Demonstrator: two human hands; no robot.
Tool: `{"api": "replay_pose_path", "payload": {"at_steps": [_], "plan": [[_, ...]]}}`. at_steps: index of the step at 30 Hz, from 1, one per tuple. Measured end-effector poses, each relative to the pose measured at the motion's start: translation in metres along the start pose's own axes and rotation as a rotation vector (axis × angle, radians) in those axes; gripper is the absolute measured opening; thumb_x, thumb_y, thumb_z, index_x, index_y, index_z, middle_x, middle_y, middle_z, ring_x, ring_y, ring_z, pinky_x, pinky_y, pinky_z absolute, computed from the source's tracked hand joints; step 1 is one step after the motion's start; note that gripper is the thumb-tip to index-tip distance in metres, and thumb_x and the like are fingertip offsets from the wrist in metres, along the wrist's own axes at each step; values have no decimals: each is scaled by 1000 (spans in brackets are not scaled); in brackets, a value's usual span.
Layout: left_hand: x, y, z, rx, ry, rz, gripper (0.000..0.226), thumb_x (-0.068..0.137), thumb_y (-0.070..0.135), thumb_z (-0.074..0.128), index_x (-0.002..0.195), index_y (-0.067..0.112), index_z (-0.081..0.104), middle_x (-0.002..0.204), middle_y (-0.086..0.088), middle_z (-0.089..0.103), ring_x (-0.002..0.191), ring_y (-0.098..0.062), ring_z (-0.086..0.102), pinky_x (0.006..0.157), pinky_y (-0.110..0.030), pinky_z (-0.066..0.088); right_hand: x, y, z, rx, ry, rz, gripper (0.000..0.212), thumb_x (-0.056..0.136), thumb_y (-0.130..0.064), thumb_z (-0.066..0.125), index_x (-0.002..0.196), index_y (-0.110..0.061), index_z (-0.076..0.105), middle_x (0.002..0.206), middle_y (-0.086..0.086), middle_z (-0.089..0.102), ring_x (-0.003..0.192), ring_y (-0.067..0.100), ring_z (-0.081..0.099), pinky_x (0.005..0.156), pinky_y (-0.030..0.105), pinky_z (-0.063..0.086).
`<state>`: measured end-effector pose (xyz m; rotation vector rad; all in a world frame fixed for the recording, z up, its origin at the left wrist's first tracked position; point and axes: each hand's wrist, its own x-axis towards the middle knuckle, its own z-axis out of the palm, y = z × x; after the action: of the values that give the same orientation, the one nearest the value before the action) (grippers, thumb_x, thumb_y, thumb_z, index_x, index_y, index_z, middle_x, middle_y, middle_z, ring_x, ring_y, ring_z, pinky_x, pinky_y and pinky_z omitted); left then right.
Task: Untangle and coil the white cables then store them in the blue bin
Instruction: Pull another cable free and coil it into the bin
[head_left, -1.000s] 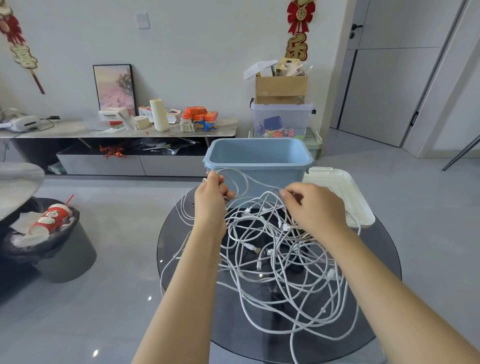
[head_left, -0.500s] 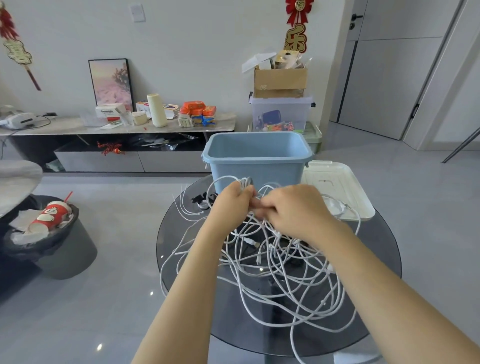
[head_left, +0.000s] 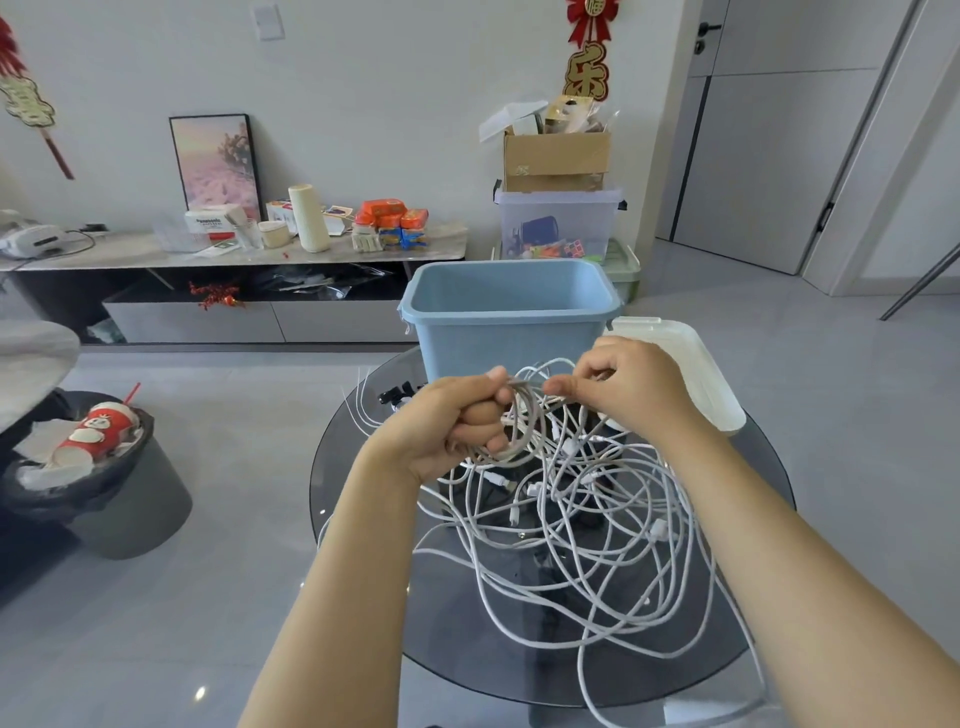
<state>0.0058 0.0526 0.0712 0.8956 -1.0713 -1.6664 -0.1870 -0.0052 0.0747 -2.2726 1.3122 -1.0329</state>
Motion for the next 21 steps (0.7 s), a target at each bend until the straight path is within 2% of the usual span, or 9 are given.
{"api": "replay_pose_path", "payload": {"at_steps": [3,5,7,10,13,16,18,21], "plan": [[1,2,-8,-292,75,58,23,90,22,46,73,7,51,38,12,25,28,-1,23,43,-19,40,0,14,0,393,-77,185,44,67,-65,60,62,-23,73,54,14,46,56,13,43,65,30,37],[2,3,-14,-446,140,78,29,96,20,41,71,8,50,37,12,26,26,-2,24,41,-18,40,0,19,-3,709,-87,336,42,65,-59,66,55,-19,68,51,8,35,48,12,38,70,31,41],[0,3,-21,-538,182,90,32,98,19,38,70,10,48,35,11,25,26,-4,24,41,-17,38,1,23,-6,1052,-99,453,41,60,-53,71,45,-19,53,49,-2,31,42,9,34,65,29,45],[-2,5,-29,-592,229,77,32,98,18,37,69,11,47,35,10,25,26,-4,24,41,-16,38,0,28,-11,1380,-164,478,50,51,-52,82,49,-20,43,46,-6,29,44,9,36,57,23,51],[-2,5,-33,-592,323,47,32,99,18,37,69,12,45,35,10,24,26,-4,23,44,-15,35,1,31,-6,1468,-170,540,41,69,-53,69,60,-17,52,46,-5,33,47,13,42,60,27,54],[-3,4,-34,-634,390,55,33,99,17,37,67,12,45,35,10,23,26,-5,22,46,-15,35,3,32,5,1507,-111,712,34,98,-34,41,79,-10,57,47,-2,43,49,15,54,61,33,59],[-4,5,-35,-643,405,87,33,99,17,37,68,12,45,36,10,23,26,-5,22,46,-15,38,1,32,9,1453,-166,764,31,102,-21,35,91,-4,59,54,3,56,57,18,65,61,35,60],[-5,7,-37,-625,392,125,32,100,18,36,71,11,46,37,10,25,26,-4,22,44,-16,41,-2,30,12,1184,-199,801,22,99,-7,39,96,5,58,68,13,67,58,19,69,54,27,58]]}}
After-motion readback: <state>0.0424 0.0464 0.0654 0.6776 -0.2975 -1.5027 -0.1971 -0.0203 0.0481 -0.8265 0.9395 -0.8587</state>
